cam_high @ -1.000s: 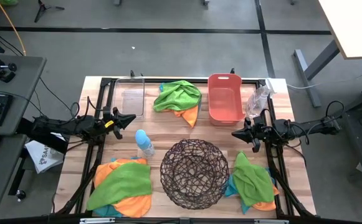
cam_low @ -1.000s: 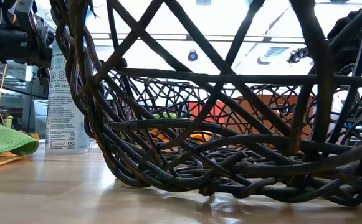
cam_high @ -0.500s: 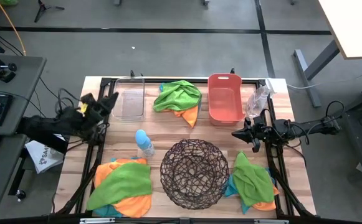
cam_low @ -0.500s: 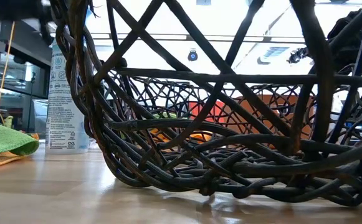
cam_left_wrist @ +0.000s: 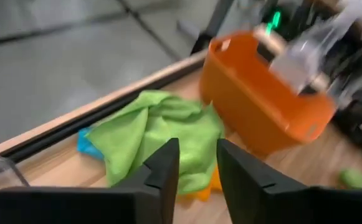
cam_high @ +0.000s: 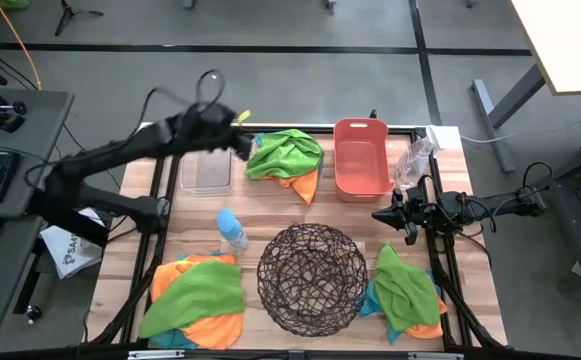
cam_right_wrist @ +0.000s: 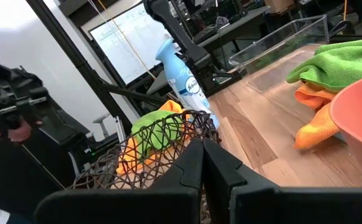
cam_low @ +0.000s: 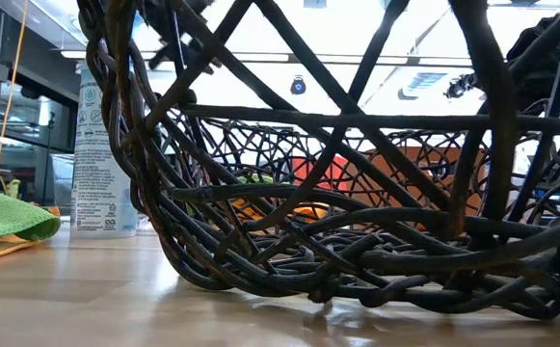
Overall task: Sort microfiber towel by color & place in baskets
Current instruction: Put the top green microfiber cloth into the transparent bin
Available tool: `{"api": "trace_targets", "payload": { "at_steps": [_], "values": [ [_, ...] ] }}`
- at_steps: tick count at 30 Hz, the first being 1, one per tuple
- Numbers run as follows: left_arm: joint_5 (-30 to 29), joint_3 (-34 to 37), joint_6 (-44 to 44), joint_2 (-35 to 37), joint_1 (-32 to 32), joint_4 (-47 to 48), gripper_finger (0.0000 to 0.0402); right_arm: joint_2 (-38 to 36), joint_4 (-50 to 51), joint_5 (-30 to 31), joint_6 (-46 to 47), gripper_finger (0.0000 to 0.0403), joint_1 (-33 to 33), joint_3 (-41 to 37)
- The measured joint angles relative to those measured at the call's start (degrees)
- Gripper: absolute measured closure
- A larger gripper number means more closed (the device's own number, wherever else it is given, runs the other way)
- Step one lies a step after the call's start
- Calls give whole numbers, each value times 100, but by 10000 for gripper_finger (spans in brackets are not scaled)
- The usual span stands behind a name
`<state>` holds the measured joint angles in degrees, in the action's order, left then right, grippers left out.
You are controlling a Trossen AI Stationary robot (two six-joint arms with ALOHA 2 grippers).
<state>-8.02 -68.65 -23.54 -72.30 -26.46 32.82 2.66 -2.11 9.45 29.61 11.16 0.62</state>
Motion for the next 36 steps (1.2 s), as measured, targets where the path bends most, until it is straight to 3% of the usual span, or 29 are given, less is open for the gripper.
{"api": "trace_targets", "payload": {
  "at_steps": [5,9,15,21,27,36],
  "values": [
    [1095,-811,883,-1348,-488,266,265,0,2,-1,0,402,0,1],
    [1204,-1164,1581,-2252,-544,807,255,0,2,0,0,402,0,0],
    [1382,-1216,1831,-3095,-542,857,255,0,2,0,0,402,0,1],
    [1878,-1216,1828,-3412,-520,748,255,0,1,0,0,402,-1,1],
    [1384,-1164,1885,-3435,-520,435,255,0,2,0,0,402,0,2],
    [1523,-1161,1872,-3435,-444,335,255,0,1,0,0,402,0,1]
  ]
}}
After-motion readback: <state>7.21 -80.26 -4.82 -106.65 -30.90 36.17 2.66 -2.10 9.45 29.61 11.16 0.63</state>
